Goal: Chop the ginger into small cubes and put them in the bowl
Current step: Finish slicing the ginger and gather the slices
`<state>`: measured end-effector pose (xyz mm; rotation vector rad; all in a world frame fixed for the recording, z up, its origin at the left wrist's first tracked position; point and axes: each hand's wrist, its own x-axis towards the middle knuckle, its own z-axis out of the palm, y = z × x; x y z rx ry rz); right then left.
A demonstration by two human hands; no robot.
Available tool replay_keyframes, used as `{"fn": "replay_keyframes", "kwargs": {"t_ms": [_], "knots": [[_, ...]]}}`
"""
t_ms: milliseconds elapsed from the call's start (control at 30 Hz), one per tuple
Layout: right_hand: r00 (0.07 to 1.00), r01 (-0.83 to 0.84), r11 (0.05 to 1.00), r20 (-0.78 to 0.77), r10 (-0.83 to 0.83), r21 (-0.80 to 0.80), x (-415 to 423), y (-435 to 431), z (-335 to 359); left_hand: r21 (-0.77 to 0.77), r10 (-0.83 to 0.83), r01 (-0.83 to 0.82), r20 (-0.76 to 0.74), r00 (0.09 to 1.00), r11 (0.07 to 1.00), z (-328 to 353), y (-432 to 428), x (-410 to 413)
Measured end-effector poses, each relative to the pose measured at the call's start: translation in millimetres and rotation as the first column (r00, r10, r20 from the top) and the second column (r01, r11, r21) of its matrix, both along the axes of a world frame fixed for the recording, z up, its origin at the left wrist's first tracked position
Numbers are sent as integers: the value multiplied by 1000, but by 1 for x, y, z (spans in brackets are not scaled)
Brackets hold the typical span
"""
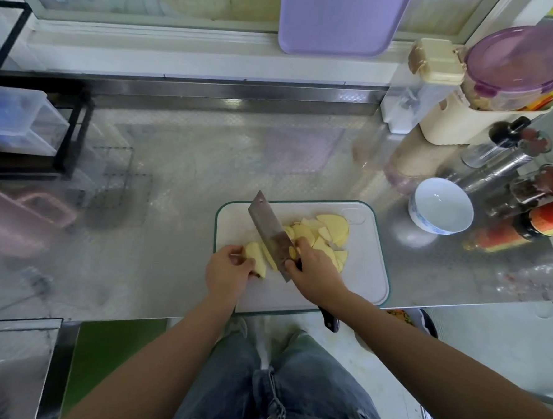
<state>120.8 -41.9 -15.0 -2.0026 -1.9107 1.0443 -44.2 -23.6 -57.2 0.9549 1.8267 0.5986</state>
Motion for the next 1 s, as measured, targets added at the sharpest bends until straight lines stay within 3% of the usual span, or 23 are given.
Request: {"fn": "replay_keyframes", "kwargs": {"t_ms": [100,233,333,433,500,567,667,800,1000], "knots": [[995,77,996,-69,-74,41,10,6,8,40,-53,55,-68,996,998,2,5,-2],[953,215,975,-203,-224,-63,30,13,16,65,-276,328,-403,873,943,6,10,-5],[847,347,918,-356,-394,-190,51,14,20,93,-318,419,-510,799,903,10,11,-1],[710,451,841,-451,-540,-297,69,11,23,191,-402,563,-524,751,804,15,16,18],[667,485,812,-463,-584,-324,79,7,24,161,-495,672,-558,666,723,15,21,35],[647,492,799,-469,-601,-346,86,2,22,43,-575,760,-627,525,648,12,26,49],[647,486,797,-466,-604,-358,96,-3,20,-66,-589,807,-718,370,588,6,30,51],[665,525,791,-429,-611,-314,110,-6,17,-51,-543,790,-753,372,611,4,38,33],[740,510,824,-363,-566,-246,118,-9,12,40,-556,822,-717,420,569,8,33,45]]}}
